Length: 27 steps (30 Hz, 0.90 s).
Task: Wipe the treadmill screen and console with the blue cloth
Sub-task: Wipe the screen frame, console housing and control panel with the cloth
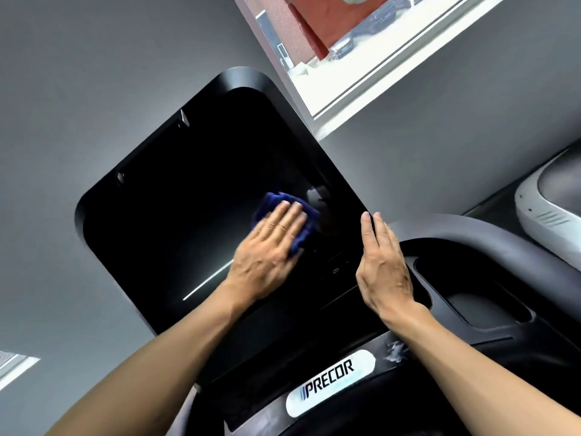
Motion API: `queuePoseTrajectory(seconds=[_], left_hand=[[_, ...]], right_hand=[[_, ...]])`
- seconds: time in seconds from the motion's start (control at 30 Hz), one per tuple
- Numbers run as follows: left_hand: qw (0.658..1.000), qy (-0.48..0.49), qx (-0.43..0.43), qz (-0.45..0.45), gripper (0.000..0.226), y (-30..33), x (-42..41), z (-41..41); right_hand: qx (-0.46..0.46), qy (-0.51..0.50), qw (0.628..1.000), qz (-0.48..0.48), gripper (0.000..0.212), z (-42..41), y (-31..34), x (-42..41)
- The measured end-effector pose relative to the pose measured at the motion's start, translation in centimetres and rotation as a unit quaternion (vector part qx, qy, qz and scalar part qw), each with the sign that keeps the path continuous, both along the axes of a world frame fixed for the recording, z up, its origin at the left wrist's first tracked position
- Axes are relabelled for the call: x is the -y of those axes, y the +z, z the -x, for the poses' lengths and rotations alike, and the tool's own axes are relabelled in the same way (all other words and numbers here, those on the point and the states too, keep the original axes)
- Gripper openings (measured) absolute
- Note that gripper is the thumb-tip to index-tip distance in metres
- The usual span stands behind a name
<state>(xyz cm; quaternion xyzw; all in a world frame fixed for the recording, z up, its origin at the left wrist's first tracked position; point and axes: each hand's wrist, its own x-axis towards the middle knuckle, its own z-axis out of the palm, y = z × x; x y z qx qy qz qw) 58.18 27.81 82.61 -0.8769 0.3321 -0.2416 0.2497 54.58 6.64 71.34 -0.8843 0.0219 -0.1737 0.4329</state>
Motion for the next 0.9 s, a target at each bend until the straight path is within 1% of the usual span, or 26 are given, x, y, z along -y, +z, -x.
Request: queuePoseTrajectory(seconds=[0.07,0.1,0.17,0.23,0.27,0.3,0.37,0.4,0.47,0.53,0.6,0.67,0.7,0.73,0.77,0.8,0.87,0.9], left_hand=[[0.994,0.09,0.04,0.055,0.066,0.4,-1.9,-0.4],[0.986,0.132,0.047,0.085,0.068,0.3,-2.7,-0.3],[0.962,0.209,0.044,0.171,0.071,-0.7,-3.0,0.5],[0.93,0.257,0.048,0.257,0.073,-2.7,-1.6,1.9],[0.93,0.254,0.043,0.261,0.072,-3.9,-0.7,2.7],[0.942,0.232,0.032,0.239,0.072,-5.2,0.0,3.7],[0.972,0.174,-0.001,0.16,0.069,-7.2,0.5,5.3],[0.979,0.157,-0.012,0.132,0.068,-7.6,0.4,5.7],[0.983,0.136,-0.026,0.12,0.068,-6.9,0.6,4.9],[0.982,0.124,-0.032,0.139,0.067,-5.4,2.2,2.9],[0.973,0.119,-0.038,0.193,0.066,-3.3,4.7,-0.1],[0.956,0.115,-0.051,0.265,0.066,-1.2,7.2,-3.1],[0.95,0.108,-0.056,0.288,0.067,-0.3,8.2,-4.3],[0.95,0.096,-0.055,0.292,0.067,0.5,9.1,-5.3],[0.957,0.082,-0.045,0.274,0.066,1.0,9.8,-6.1],[0.969,0.064,-0.027,0.236,0.065,1.4,10.1,-6.7],[0.99,0.009,0.006,0.137,0.06,2.5,10.4,-7.9],[0.996,-0.024,0.015,0.087,0.054,3.2,10.5,-8.6]], right_hand=[[0.0,0.006,1.0,-0.008,0.091,0.2,0.1,0.2],[0.0,0.009,1.0,-0.012,0.091,0.2,0.1,0.3],[0.005,0.009,1.0,-0.015,0.091,0.1,0.2,0.4],[0.004,0.008,1.0,-0.021,0.09,0.1,0.3,0.4],[0.001,0.008,1.0,-0.026,0.091,0.2,0.3,0.4],[0.001,0.01,1.0,-0.029,0.091,0.2,0.3,0.4],[0.012,0.017,0.999,-0.032,0.093,0.3,0.3,0.5],[0.016,0.018,0.999,-0.04,0.094,0.3,0.3,0.5],[0.015,0.012,0.998,-0.062,0.091,0.3,0.3,0.6],[0.015,-0.003,0.996,-0.084,0.075,0.2,-0.1,0.7],[0.024,-0.012,0.994,-0.105,0.058,0.1,-0.6,0.9],[0.032,-0.007,0.994,-0.108,0.054,0.1,-0.9,1.0],[0.032,-0.008,0.994,-0.104,0.054,0.1,-1.2,0.9],[0.024,-0.017,0.994,-0.102,0.054,0.1,-1.4,0.7],[0.005,-0.034,0.994,-0.104,0.054,0.1,-1.7,0.5],[-0.02,-0.058,0.992,-0.107,0.054,0.2,-2.0,0.3],[-0.069,-0.105,0.986,-0.106,0.056,0.2,-2.3,-0.1],[-0.082,-0.123,0.984,-0.101,0.057,0.2,-2.3,-0.2]])
